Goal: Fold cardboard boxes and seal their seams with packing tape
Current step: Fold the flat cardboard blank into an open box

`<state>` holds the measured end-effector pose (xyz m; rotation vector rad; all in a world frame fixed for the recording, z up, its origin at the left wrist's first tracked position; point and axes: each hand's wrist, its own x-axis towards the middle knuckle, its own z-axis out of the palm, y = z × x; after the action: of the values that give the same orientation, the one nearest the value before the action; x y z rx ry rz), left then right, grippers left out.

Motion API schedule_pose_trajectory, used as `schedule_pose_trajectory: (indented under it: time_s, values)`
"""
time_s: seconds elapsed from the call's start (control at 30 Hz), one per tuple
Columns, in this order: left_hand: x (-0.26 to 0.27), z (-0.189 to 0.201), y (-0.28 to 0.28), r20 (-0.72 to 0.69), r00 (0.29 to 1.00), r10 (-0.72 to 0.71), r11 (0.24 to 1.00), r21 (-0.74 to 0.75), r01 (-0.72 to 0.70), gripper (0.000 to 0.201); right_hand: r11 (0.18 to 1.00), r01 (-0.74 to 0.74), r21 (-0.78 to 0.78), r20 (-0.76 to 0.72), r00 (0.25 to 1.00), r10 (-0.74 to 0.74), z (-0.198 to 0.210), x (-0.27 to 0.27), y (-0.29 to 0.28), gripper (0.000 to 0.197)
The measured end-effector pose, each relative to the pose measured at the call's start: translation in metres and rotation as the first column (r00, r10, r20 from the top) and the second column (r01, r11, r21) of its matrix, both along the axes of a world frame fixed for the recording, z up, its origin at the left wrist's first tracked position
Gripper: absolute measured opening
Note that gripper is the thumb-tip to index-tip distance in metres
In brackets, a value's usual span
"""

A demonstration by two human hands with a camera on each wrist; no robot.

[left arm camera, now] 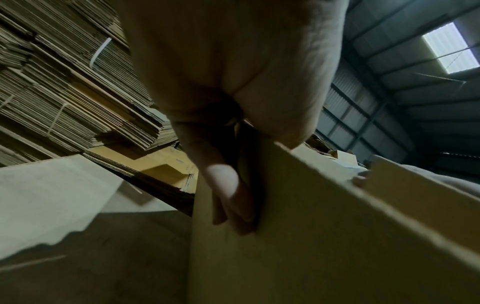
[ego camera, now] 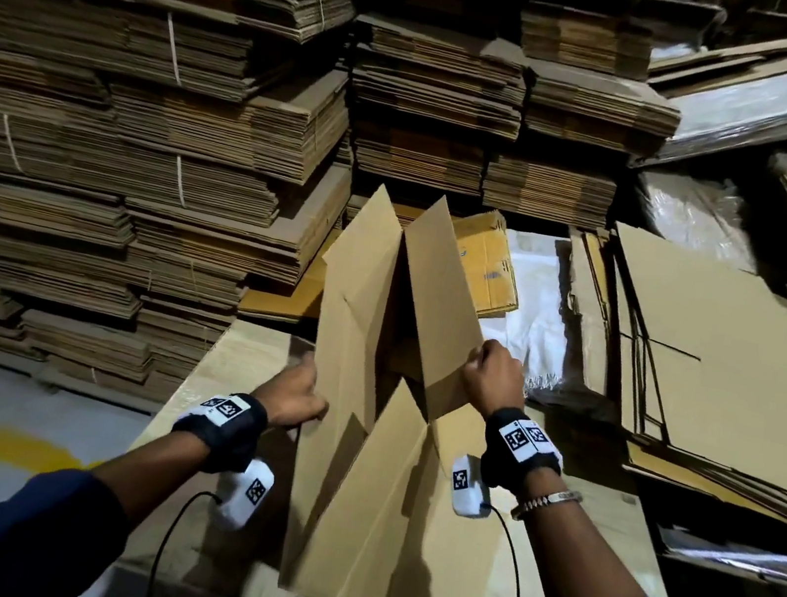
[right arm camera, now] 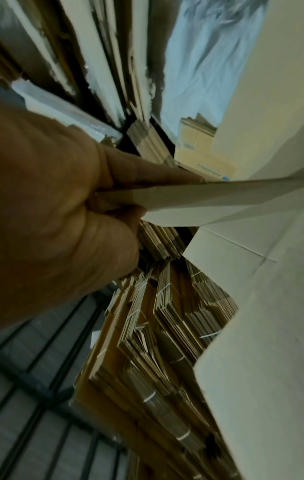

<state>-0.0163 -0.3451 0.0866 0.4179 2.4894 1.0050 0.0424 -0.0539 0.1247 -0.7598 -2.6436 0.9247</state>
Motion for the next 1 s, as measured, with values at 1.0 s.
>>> schedule_pose_trajectory:
  time_s: [1.0]
  values:
    - [-0.062,-0.026,-0.105,-0.378,0.889,-0.258,0.830,-0.557,0.004,0.096,0.991,0.042,0.127,0.226,0.972,-0.070,-0.111,0.154,0.005,0.061]
